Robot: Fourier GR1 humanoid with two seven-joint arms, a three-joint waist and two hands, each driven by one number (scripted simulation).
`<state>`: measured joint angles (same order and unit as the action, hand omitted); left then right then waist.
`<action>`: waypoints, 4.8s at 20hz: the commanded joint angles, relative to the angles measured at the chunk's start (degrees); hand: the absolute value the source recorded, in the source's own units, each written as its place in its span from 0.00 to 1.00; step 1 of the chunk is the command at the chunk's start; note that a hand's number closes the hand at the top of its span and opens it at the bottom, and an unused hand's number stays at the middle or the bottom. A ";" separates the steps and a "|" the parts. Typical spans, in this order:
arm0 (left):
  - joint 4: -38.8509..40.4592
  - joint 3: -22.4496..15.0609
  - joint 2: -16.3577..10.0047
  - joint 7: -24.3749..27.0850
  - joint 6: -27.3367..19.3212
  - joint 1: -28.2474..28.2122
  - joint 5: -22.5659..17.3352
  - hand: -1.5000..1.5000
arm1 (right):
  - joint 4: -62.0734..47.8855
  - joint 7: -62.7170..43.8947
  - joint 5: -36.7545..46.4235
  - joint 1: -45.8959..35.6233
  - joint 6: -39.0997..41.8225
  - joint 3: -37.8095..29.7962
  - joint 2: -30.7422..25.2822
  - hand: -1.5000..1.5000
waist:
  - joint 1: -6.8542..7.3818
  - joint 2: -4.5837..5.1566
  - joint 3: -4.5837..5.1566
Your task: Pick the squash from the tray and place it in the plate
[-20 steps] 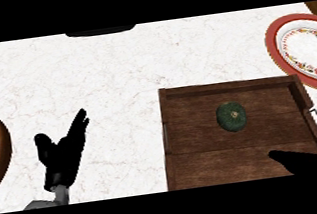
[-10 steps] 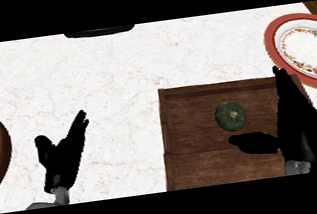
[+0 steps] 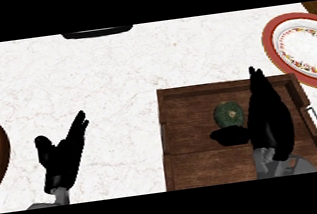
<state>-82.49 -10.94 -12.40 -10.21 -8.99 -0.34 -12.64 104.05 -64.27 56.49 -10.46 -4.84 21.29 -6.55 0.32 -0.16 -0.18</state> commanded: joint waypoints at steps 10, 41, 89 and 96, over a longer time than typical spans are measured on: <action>0.72 2.62 -0.12 0.41 3.71 -2.04 -0.28 0.50 | -2.69 -3.40 5.56 1.47 6.93 -4.90 4.87 0.00 | -0.36 0.09 0.19; 0.85 5.24 3.47 -0.58 2.96 -2.86 2.92 0.50 | 8.56 52.30 -7.27 11.83 4.29 10.02 -12.34 1.00 | -3.21 -0.72 0.01; 0.95 1.90 5.74 -1.38 6.62 2.75 6.05 0.50 | -89.21 96.40 -35.56 -29.74 -0.92 -36.82 -36.90 0.00 | 6.01 2.55 -0.25; 0.96 3.05 5.53 -2.05 7.07 2.91 4.81 0.50 | -91.79 103.93 -39.42 -33.52 6.85 -40.26 -35.07 0.00 | 5.40 2.47 -0.45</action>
<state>-82.00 -8.10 -6.49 -11.82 -2.59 3.45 -7.33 14.01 36.98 18.75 -42.17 -2.47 -17.38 -41.28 5.89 2.26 -0.68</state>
